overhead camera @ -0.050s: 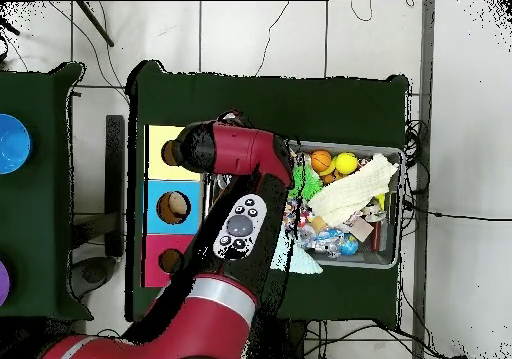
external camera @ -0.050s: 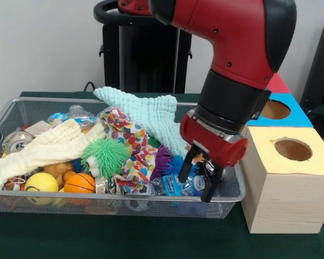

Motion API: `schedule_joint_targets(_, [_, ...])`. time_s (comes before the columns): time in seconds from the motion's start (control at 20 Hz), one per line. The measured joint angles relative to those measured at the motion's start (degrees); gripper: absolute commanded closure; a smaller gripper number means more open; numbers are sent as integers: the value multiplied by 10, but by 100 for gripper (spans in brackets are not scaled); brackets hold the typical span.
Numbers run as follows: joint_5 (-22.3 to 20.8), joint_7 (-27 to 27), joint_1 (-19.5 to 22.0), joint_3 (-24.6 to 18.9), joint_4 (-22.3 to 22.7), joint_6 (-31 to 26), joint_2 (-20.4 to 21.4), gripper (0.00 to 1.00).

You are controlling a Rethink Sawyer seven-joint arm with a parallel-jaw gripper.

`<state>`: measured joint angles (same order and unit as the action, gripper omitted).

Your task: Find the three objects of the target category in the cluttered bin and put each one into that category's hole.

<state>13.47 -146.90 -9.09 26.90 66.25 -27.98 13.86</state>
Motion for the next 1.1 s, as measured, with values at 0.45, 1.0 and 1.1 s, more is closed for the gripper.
schedule_joint_targets(0.45, [23, 0, -40, 11, 16, -24, 12, 0])
schedule_joint_targets(1.0, [33, 0, -50, 22, 47, -35, 36, 0])
schedule_joint_targets(1.1, [33, 0, -49, 25, 59, -35, 43, 0])
